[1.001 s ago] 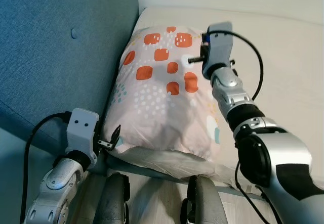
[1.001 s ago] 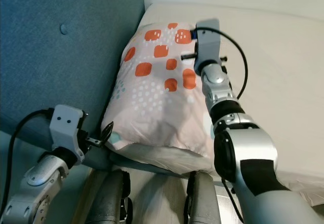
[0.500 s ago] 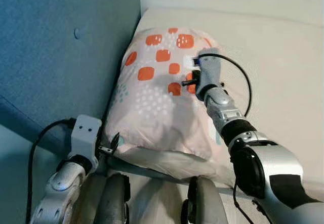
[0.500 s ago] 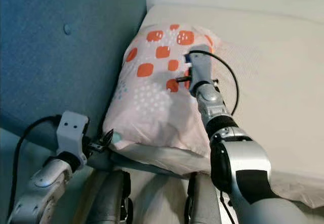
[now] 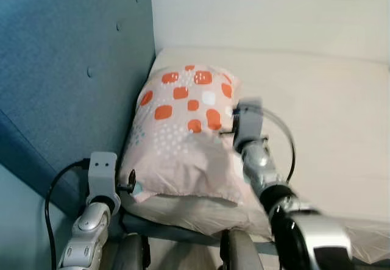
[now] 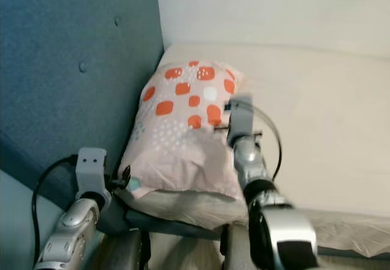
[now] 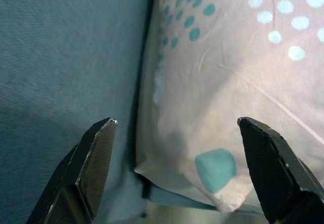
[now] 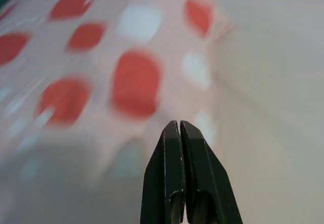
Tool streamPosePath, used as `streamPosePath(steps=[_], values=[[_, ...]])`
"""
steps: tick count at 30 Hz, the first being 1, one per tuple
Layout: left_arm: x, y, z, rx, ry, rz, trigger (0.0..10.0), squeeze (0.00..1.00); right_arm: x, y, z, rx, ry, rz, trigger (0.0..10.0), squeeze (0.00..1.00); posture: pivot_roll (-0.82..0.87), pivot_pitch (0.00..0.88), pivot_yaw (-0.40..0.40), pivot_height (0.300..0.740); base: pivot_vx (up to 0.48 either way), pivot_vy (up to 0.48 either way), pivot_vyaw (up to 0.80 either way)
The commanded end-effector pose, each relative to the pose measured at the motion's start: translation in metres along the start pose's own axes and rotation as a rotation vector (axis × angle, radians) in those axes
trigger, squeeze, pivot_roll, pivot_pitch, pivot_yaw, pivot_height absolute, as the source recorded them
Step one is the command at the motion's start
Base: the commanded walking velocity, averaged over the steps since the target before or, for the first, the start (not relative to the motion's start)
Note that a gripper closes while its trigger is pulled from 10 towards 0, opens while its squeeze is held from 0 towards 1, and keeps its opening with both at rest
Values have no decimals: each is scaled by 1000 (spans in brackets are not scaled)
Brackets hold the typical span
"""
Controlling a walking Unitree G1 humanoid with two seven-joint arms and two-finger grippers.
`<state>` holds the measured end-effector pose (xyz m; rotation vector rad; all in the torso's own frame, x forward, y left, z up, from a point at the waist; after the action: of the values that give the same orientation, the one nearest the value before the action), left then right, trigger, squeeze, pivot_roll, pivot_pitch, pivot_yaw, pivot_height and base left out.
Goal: Clean up the room
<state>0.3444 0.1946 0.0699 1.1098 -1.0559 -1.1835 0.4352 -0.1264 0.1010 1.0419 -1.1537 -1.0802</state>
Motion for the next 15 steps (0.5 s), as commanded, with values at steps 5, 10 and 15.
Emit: streamPosePath(steps=[5,10,15], values=[[10,-5,0,15,-16,-20,10000,0,-5,-13,13,52,26,-49,10000,0,36,89,-14,608,0,0,0],[11,1,-3,47,-4,2,10000,0,16,-32,31,76,-54,-44,10000,0,29,88,-2,628,0,0,0],[13,0,-3,46,-25,-2,10000,0,29,-39,35,58,-105,-51,10000,0,26,86,1,643,0,0,0]])
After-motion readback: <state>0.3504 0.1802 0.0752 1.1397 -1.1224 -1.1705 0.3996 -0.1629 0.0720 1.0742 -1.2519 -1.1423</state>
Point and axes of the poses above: a point about 5 cm out from each wrist's last joint towards the gripper, its own z axis pointing back from the gripper into the wrist, its own y axis along the axis of the wrist's last joint, x = y × z, the point moved 6 cm from there along -z, pointing out of the wrist towards the gripper, and after that the axes turned 5 degrees about z, right-handed, at the moved point
